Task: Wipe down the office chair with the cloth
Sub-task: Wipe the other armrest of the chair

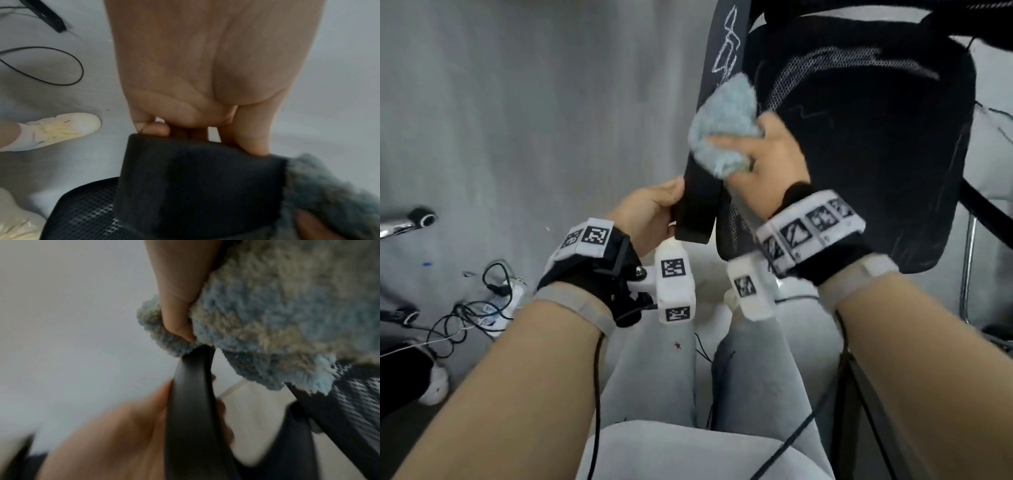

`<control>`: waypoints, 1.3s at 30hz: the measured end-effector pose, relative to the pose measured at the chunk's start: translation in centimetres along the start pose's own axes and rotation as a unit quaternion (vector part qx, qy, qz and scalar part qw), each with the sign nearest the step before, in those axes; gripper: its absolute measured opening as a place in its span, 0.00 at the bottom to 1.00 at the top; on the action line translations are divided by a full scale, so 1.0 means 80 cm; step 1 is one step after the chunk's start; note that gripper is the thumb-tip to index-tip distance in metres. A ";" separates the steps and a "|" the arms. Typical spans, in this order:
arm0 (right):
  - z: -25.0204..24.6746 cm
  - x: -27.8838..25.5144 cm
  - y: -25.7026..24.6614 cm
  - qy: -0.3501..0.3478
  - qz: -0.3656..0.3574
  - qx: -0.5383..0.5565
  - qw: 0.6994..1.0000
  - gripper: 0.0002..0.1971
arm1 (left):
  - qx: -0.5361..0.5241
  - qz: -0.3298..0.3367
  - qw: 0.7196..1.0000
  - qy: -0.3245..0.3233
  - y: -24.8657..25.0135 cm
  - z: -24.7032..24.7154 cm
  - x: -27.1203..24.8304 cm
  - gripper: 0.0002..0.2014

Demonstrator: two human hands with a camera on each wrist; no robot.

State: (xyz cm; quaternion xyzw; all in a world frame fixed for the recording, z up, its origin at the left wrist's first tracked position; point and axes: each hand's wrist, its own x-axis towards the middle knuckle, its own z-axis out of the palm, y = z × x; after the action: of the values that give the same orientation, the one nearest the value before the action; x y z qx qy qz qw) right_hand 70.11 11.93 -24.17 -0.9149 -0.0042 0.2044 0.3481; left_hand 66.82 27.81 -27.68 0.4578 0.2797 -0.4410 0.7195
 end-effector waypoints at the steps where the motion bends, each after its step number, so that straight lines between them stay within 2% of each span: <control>1: -0.004 0.013 0.001 0.020 0.021 0.017 0.999 0.18 | 0.002 -0.009 1.000 -0.010 -0.001 -0.001 -0.001 0.17; 4: -0.001 0.016 -0.003 0.017 0.046 0.046 0.998 0.19 | -0.005 -0.038 0.999 -0.008 -0.002 -0.003 -0.003 0.16; 8: 0.024 -0.040 0.000 -0.051 0.012 0.065 0.997 0.18 | 0.024 -0.053 0.998 0.007 0.011 0.008 0.002 0.18; 10: 0.025 -0.050 0.006 -0.065 -0.009 0.050 0.997 0.17 | -0.007 -0.038 0.999 0.009 0.017 0.014 0.007 0.20; 12: 0.015 -0.032 0.008 -0.062 -0.021 0.011 0.998 0.15 | -0.073 -0.026 0.997 0.013 0.020 0.022 0.009 0.20; 14: 0.005 -0.003 0.005 -0.043 -0.016 0.002 0.999 0.15 | -0.087 -0.023 0.996 0.012 0.021 0.025 0.010 0.19; 19: -0.008 0.062 0.000 0.041 0.047 0.046 0.997 0.19 | 0.035 -0.071 0.997 -0.002 0.029 0.015 0.011 0.23; 22: -0.002 0.043 -0.001 0.008 0.047 0.044 0.998 0.20 | 0.021 -0.050 0.998 0.021 0.036 0.020 0.013 0.22; 26: 0.011 -0.010 0.005 -0.053 0.035 0.066 0.996 0.22 | -0.096 -0.010 0.995 0.008 0.048 0.031 0.019 0.23; 29: 0.002 0.013 0.005 -0.043 0.041 0.025 0.998 0.20 | -0.124 -0.012 0.992 0.007 0.048 0.036 0.020 0.22; 31: -0.008 0.048 0.003 -0.011 0.042 0.001 0.999 0.22 | -0.131 -0.029 0.991 -0.003 0.047 0.034 0.020 0.23; 33: -0.020 0.083 0.001 0.025 0.058 0.013 0.998 0.23 | -0.131 -0.049 0.990 -0.017 0.046 0.030 0.020 0.26; 35: -0.026 0.099 -0.001 0.038 0.063 0.026 0.997 0.19 | -0.130 -0.052 0.990 -0.025 0.047 0.028 0.020 0.26; 37: -0.024 0.090 0.001 0.019 0.067 0.008 0.998 0.17 | -0.132 -0.043 0.990 -0.013 0.047 0.030 0.021 0.26; 39: -0.016 0.063 0.001 -0.027 0.053 -0.015 0.998 0.20 | -0.126 -0.024 0.992 0.008 0.046 0.033 0.023 0.23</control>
State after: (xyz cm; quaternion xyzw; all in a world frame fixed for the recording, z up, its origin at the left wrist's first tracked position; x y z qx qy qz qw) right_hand 75.16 11.77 -25.23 -0.9130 0.0324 0.2469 0.3230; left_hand 70.96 25.44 -26.53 0.3600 0.3495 -0.4164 0.7582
